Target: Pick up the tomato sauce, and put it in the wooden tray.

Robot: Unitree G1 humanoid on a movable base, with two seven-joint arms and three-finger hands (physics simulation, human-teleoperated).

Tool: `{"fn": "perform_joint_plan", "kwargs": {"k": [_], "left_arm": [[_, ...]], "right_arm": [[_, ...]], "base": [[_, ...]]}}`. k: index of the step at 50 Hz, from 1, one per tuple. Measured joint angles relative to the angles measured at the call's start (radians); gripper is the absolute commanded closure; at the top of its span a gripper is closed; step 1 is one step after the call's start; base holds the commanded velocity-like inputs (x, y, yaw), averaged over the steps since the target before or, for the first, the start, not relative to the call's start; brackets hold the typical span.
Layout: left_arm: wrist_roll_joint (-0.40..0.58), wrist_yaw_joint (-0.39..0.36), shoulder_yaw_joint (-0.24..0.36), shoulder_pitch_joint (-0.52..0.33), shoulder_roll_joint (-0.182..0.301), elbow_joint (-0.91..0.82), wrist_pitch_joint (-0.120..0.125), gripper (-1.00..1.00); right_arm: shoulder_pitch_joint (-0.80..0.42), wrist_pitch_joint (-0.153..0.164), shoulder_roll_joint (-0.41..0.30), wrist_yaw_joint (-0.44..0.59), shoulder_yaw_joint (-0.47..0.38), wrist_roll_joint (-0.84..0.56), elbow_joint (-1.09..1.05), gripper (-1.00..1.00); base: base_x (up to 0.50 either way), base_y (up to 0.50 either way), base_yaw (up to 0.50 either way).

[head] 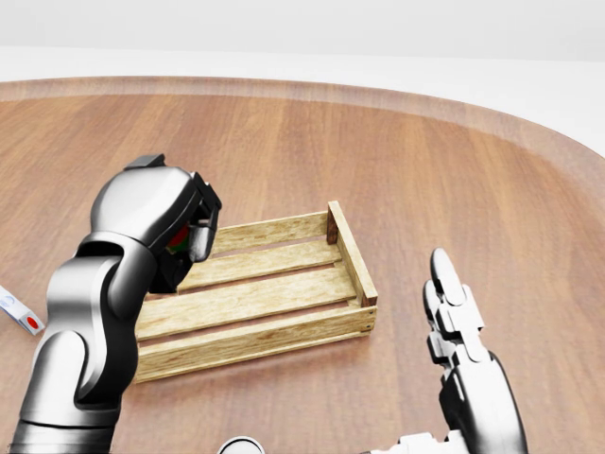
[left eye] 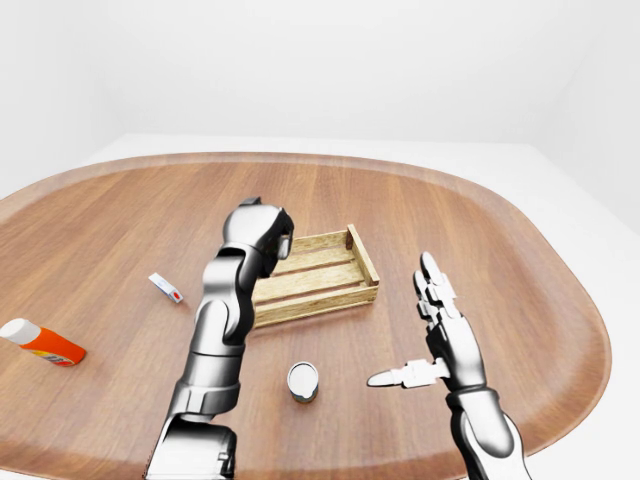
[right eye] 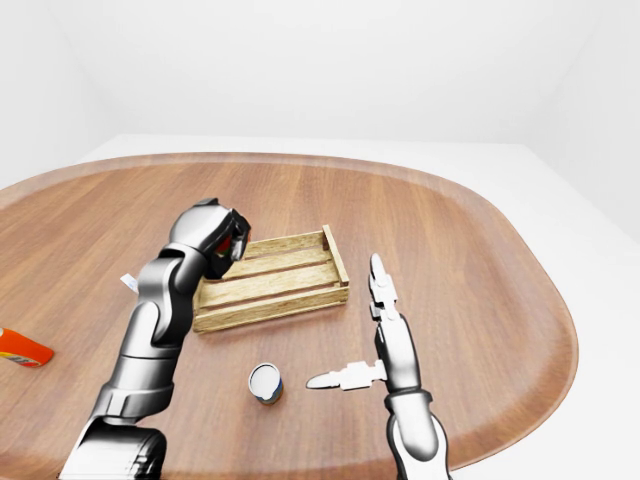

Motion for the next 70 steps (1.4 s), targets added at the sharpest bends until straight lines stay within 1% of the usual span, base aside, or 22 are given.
{"fn": "perform_joint_plan", "kwargs": {"k": [4,8,15,19,23,29,38,46,60,70], "left_arm": [[-0.031,-0.004,0.001,-0.120,0.017,0.145,0.000,1.00],[-0.069,0.009,0.001,-0.243,0.031,0.321,0.000,1.00],[-0.158,0.035,0.001,-0.463,0.053,0.696,0.000,1.00],[-0.201,0.054,-0.003,-0.550,0.060,0.868,0.000,1.00],[-0.232,0.075,-0.010,-0.598,0.060,0.995,0.000,1.00],[-0.258,0.100,-0.019,-0.629,0.056,1.120,0.000,1.00],[-0.261,0.134,-0.034,-0.634,0.046,1.217,0.000,1.00],[-0.234,0.212,-0.046,-0.617,0.027,1.262,0.000,1.00],[-0.172,0.316,-0.052,-0.581,-0.002,1.305,0.000,1.00],[-0.125,0.357,-0.046,-0.549,-0.013,1.325,0.000,1.00]], "right_arm": [[0.000,0.000,0.000,0.000,0.000,0.000,-0.001,-1.00],[0.000,0.001,0.000,0.000,0.000,0.000,-0.001,-1.00],[-0.002,0.002,0.000,0.001,0.001,0.000,0.000,-1.00],[-0.003,0.002,0.000,0.002,0.000,0.001,0.000,-1.00],[-0.004,0.003,0.000,0.003,0.000,0.001,0.000,-1.00],[-0.005,0.003,0.000,0.003,-0.001,0.001,0.001,-1.00],[-0.005,0.001,0.000,0.004,-0.001,0.002,0.002,-1.00],[-0.004,0.000,0.001,0.005,-0.002,0.003,0.002,-1.00],[-0.004,-0.002,0.001,0.006,-0.002,0.002,0.003,-1.00],[-0.003,-0.004,0.000,0.006,-0.002,0.002,0.003,-1.00]], "base": [[0.00,0.00,0.00],[0.00,0.00,0.00],[0.00,0.00,0.00],[0.00,0.00,0.00],[0.00,0.00,0.00],[0.00,0.00,0.00],[0.00,0.00,0.00],[0.00,0.00,0.00],[0.00,0.00,0.00],[0.00,0.00,0.00]]}}
